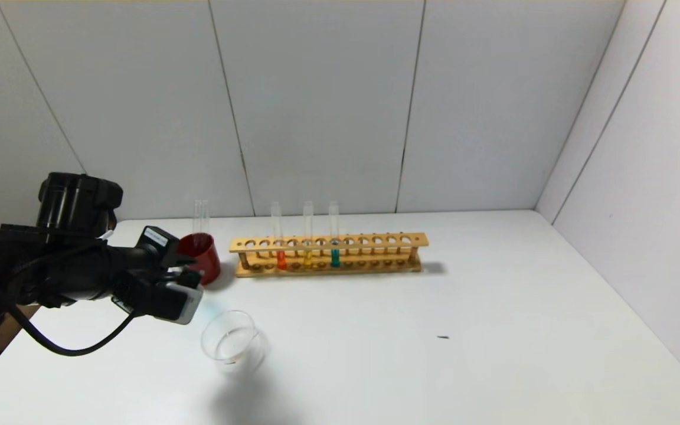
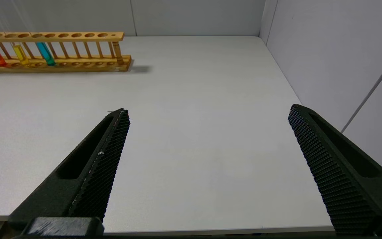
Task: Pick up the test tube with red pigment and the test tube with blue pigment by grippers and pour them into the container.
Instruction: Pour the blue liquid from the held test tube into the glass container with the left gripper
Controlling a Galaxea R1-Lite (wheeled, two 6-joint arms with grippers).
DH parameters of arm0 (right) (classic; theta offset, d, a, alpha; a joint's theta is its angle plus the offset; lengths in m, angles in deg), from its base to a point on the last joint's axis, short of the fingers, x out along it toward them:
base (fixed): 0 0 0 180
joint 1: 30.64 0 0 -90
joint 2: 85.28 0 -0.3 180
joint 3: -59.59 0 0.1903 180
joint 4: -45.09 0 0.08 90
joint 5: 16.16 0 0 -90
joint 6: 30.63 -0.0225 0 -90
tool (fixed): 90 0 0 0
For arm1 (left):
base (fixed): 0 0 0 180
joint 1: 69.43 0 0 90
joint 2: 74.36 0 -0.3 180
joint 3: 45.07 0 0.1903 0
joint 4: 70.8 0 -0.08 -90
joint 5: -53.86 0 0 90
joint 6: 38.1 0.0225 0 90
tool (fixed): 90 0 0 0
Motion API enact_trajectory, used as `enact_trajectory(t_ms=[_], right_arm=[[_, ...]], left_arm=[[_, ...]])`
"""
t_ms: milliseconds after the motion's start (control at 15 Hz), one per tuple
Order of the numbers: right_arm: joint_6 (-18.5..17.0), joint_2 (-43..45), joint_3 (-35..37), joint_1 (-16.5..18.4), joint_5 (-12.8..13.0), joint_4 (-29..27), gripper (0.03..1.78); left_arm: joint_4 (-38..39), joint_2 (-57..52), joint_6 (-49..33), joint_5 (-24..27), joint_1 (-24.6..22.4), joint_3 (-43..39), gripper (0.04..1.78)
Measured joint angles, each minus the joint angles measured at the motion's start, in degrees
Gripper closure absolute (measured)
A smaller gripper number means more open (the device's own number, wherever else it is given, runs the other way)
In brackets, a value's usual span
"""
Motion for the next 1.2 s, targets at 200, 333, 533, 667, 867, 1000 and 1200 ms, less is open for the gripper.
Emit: enact_trajectory(t_ms=[200, 333, 533, 667, 867, 1000, 1200], right_arm=[[0.0, 0.0, 0.0, 0.0, 0.0, 0.0, 0.06], [0.0, 0.0, 0.0, 0.0, 0.0, 0.0, 0.06], [0.0, 0.0, 0.0, 0.0, 0.0, 0.0, 0.06], [0.0, 0.0, 0.0, 0.0, 0.0, 0.0, 0.06], [0.0, 0.0, 0.0, 0.0, 0.0, 0.0, 0.06], [0.0, 0.0, 0.0, 0.0, 0.0, 0.0, 0.06], [0.0, 0.0, 0.0, 0.0, 0.0, 0.0, 0.06]], left_arm=[[0.0, 1.8, 3.2, -1.1, 0.7, 0.2, 1.49], [0.0, 2.8, 4.6, -1.5, 0.9, 0.1, 1.49], [0.0, 4.1, 5.0, -3.2, 1.8, 0.7, 1.49], [0.1, 5.0, 5.1, -4.8, 3.0, 1.0, 1.49], [0.6, 5.7, 5.3, -7.4, 5.2, 1.2, 1.49], [0.6, 5.8, 7.7, -9.1, 5.6, 1.5, 1.49], [0.6, 6.0, 11.0, -9.9, 5.7, 1.6, 1.49]])
